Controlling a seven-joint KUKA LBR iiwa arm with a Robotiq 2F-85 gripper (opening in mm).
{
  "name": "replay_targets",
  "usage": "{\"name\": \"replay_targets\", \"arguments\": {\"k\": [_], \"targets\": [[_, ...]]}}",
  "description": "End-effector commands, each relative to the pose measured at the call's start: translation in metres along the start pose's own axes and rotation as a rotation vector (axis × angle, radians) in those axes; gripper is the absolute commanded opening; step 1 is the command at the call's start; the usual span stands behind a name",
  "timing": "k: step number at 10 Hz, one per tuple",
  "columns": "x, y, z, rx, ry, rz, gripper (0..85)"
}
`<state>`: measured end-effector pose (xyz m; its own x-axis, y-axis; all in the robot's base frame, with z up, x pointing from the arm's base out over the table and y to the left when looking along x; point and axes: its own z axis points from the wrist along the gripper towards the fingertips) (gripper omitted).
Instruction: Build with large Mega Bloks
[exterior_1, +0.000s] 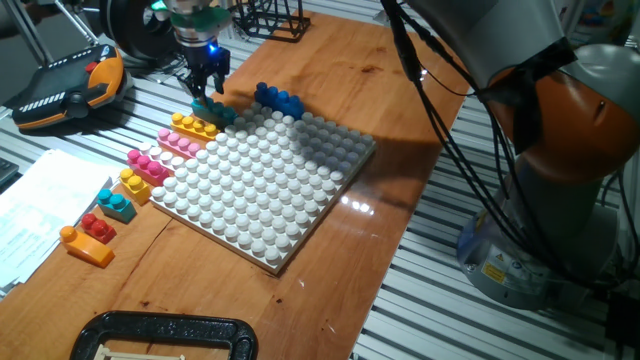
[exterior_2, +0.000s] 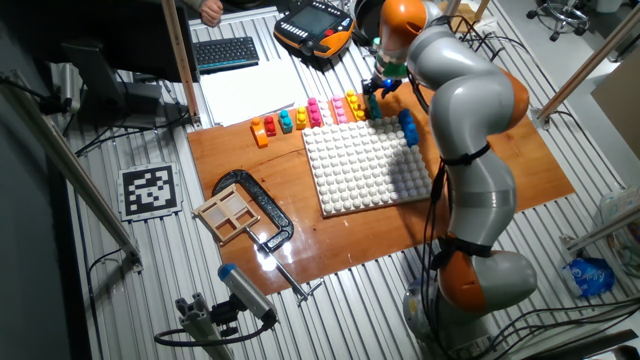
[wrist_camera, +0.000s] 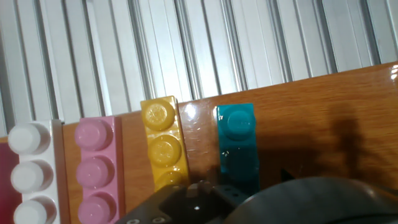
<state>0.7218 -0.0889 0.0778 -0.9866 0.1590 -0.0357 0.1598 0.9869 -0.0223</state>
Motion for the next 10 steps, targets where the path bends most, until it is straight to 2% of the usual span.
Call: {"name": "replay_targets", "arguments": {"k": [1,4,7,10], "targets": [[0.000,0.001,0.002,-0.002,-0.001,0.000,51.0],[0.004,0.006,0.013,-0.008,-0.011,0.003,51.0],[0.005,0.006,0.013,0.009,0.009,-0.036,0.0],[0.006,0.006,0.011,0.004,0.015,-0.037,0.0]]}}
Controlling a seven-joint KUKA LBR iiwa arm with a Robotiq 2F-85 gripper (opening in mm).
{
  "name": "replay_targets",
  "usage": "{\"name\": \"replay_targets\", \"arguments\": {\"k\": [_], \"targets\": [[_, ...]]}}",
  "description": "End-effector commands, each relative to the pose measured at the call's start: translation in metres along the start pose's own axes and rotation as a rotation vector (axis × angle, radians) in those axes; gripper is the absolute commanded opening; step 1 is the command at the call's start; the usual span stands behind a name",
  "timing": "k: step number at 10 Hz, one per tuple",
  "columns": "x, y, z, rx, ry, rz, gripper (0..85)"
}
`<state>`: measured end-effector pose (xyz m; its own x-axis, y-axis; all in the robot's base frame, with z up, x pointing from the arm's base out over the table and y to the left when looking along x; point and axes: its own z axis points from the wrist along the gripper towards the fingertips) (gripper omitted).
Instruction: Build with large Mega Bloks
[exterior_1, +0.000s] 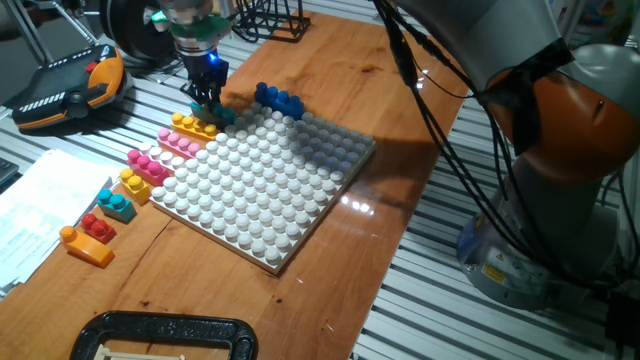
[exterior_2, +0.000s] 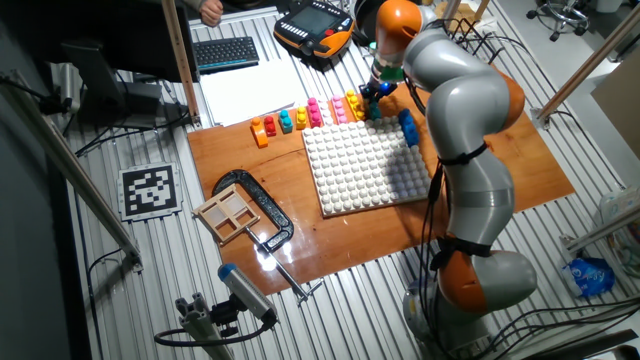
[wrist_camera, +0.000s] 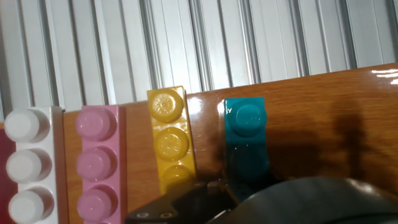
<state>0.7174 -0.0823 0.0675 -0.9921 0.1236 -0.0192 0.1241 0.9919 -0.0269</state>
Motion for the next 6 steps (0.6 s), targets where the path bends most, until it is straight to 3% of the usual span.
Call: {"name": "replay_targets", "arguments": {"k": [1,4,6], "targets": [[0.001,0.000,-0.004,0.000,0.003,0.001,0.0],[0.011,-0.002,-0.027,0.004,0.016,0.025,0.0],[0.016,-0.005,-0.039,-0.019,0.028,0.044,0.0]]}}
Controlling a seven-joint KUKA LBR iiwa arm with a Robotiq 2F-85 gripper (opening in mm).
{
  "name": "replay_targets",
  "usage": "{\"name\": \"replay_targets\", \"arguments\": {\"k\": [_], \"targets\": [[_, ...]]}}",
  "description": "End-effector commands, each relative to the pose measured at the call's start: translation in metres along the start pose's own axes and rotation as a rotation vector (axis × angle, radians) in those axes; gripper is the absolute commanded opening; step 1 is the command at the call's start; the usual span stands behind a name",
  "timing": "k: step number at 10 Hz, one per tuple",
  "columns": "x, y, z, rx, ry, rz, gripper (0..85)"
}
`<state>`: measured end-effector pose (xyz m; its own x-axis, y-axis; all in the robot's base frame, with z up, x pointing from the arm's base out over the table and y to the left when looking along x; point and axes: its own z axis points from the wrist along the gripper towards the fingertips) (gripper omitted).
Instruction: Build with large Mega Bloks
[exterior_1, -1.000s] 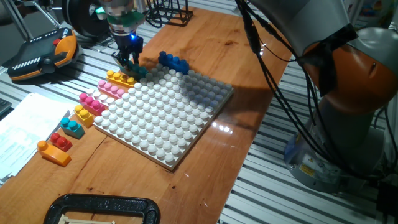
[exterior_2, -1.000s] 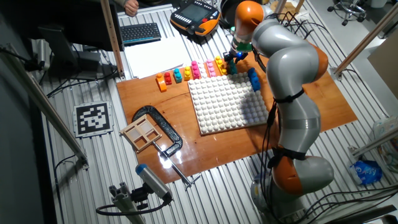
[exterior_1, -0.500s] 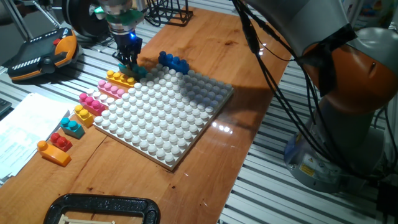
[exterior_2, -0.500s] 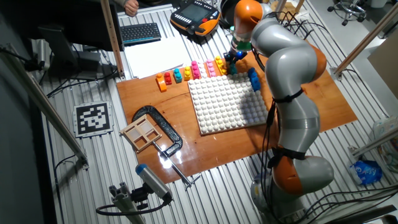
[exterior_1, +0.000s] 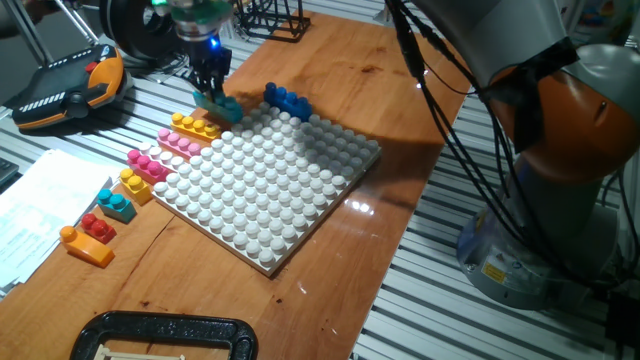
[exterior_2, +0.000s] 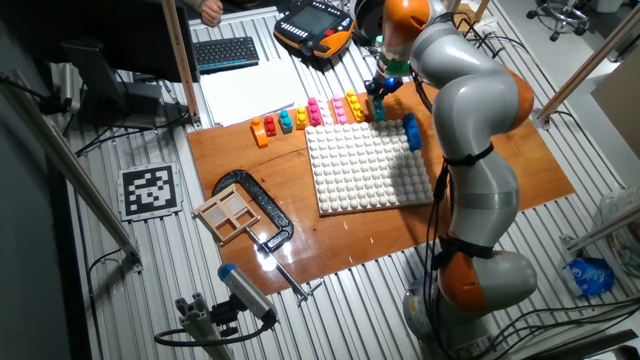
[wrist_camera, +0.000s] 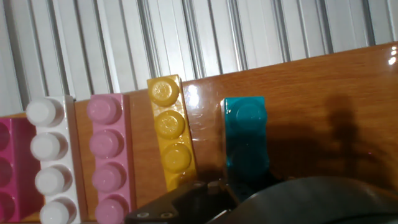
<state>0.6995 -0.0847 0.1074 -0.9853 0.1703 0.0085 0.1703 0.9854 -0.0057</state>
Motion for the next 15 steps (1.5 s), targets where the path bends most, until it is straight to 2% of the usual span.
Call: {"name": "replay_targets", "arguments": {"k": [1,3,5,7,9,10,15], "targets": [[0.002,-0.001,-0.004,-0.002,0.006,0.003,0.0],[0.016,-0.005,-0.018,0.039,0.025,0.001,0.0],[0.034,-0.011,-0.027,0.051,0.031,0.003,0.0],[0.051,-0.017,-0.032,0.065,0.028,0.003,0.0],[0.064,-0.023,-0.032,0.077,0.020,-0.001,0.0],[0.069,-0.026,-0.029,0.074,0.011,-0.003,0.0],[0.070,-0.027,-0.028,0.066,0.017,0.003,0.0]]}}
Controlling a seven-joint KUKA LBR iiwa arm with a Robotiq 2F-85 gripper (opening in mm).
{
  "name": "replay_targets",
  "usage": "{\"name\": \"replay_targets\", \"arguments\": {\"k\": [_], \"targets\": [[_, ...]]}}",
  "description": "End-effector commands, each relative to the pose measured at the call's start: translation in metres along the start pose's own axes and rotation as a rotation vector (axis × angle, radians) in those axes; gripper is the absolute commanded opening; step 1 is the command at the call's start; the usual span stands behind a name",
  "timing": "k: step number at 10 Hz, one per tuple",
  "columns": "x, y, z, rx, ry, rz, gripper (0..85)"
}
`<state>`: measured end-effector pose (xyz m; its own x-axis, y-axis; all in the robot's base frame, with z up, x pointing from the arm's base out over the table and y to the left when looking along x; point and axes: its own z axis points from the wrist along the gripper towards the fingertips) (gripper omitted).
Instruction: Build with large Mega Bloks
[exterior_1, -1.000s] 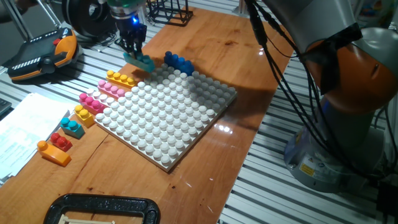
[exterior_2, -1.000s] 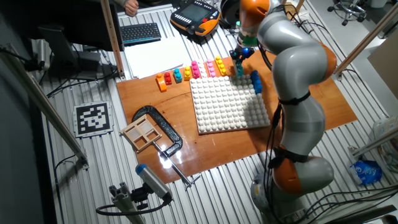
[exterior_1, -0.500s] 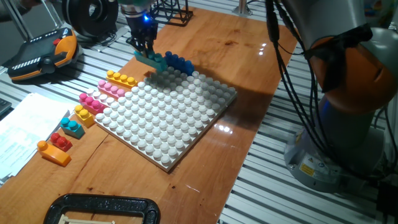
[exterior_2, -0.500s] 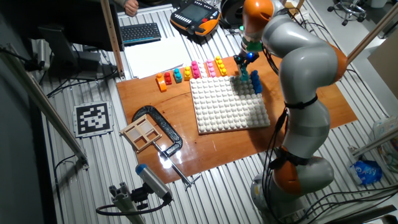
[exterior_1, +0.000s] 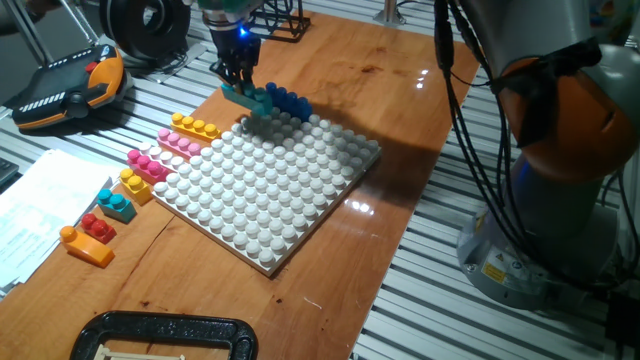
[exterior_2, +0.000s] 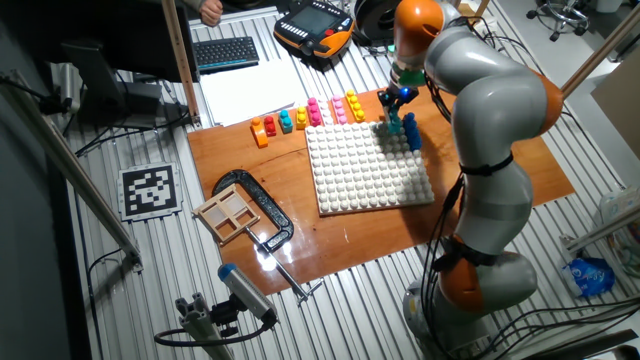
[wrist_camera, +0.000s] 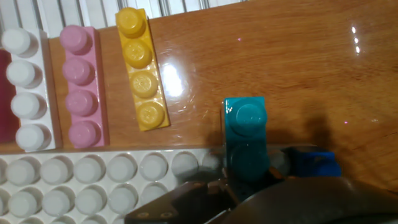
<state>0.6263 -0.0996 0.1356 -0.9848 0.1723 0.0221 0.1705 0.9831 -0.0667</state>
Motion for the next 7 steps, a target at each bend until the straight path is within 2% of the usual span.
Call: {"name": "replay_targets", "arguments": {"k": [1,2,4,6,7], "targets": [[0.000,0.000,0.000,-0.019,-0.015,-0.007,0.0],[0.000,0.000,0.000,-0.024,-0.021,-0.016,0.0],[0.003,-0.001,-0.002,-0.018,-0.005,-0.024,0.0],[0.023,-0.005,-0.005,-0.009,-0.006,-0.011,0.0],[0.029,-0.006,-0.005,-0.011,-0.006,-0.007,0.0]]}}
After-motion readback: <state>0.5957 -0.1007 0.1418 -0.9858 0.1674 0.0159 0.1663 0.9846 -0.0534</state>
